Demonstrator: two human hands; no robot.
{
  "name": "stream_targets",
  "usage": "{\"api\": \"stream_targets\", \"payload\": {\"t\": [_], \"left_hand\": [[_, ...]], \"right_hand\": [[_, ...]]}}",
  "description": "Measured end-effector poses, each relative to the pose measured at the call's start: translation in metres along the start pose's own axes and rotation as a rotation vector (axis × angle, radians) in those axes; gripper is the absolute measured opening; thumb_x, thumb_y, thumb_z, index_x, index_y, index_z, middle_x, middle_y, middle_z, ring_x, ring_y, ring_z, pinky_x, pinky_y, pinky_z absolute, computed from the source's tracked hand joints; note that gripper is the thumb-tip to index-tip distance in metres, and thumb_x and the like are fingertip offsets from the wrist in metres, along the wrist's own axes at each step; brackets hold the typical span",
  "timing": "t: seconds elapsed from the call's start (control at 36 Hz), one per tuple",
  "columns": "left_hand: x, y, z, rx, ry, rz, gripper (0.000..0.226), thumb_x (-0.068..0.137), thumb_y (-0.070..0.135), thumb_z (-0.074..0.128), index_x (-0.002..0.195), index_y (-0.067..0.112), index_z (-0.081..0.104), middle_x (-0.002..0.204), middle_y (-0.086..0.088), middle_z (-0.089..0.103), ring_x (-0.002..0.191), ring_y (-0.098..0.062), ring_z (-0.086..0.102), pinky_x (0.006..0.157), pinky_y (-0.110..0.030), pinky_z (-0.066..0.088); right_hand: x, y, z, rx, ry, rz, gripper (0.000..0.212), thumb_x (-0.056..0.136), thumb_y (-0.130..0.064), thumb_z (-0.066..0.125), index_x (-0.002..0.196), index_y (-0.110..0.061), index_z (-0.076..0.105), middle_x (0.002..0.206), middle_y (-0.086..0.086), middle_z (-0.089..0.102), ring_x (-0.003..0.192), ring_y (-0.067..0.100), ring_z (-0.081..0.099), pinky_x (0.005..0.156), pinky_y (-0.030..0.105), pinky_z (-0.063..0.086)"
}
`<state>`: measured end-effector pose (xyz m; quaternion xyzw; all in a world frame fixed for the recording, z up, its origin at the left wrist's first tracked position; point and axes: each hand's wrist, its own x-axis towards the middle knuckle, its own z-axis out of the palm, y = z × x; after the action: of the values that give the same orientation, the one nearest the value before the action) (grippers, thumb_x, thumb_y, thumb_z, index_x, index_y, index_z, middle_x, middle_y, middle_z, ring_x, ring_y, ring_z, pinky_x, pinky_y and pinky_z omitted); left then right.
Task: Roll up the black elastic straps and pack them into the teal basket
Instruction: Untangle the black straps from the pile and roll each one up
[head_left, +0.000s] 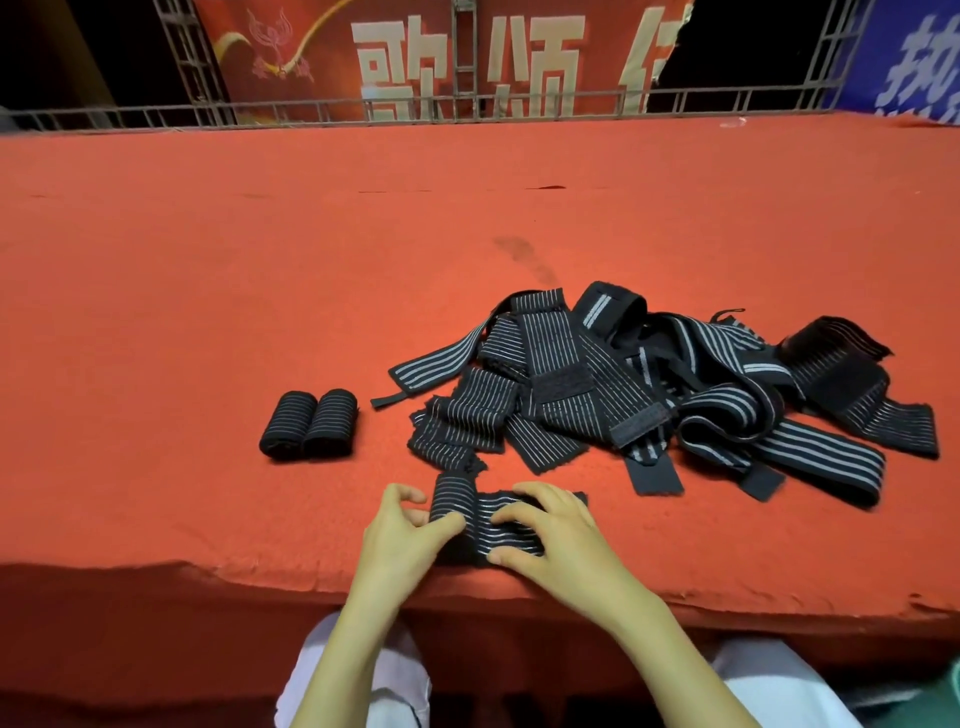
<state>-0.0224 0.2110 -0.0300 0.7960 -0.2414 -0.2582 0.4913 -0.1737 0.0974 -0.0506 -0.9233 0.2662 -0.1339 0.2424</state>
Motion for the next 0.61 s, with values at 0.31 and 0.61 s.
{"api": "stream_targets", "payload": {"t": [0.31,0.61], "left_hand": [[-0.007,0.007,0.003,0.169,0.141,0.173,0.032,0.069,0.015,0.074,0.087,0.017,0.047,0.076,0.004,0.056,0.065,-0.008,0.052,0.056,-0.017,0.036],[-0.02,-0.003,0.042,0.39,0.146,0.628,0.034,0.078,0.045,0.064,0.097,0.017,0.058,0.099,0.008,0.049,0.09,-0.01,0.04,0.08,-0.019,0.033]], "right_hand": [[0.013,-0.003,0.001,-0.013,-0.023,0.011,0.03,0.08,-0.052,0.065,0.102,-0.033,0.058,0.139,-0.011,0.039,0.135,0.009,0.026,0.115,0.042,0.016],[-0.003,0.026,-0.017,0.125,-0.013,0.057,0.042,0.065,-0.065,0.062,0.097,-0.037,0.061,0.136,-0.008,0.044,0.132,0.009,0.033,0.113,0.034,0.025]]}}
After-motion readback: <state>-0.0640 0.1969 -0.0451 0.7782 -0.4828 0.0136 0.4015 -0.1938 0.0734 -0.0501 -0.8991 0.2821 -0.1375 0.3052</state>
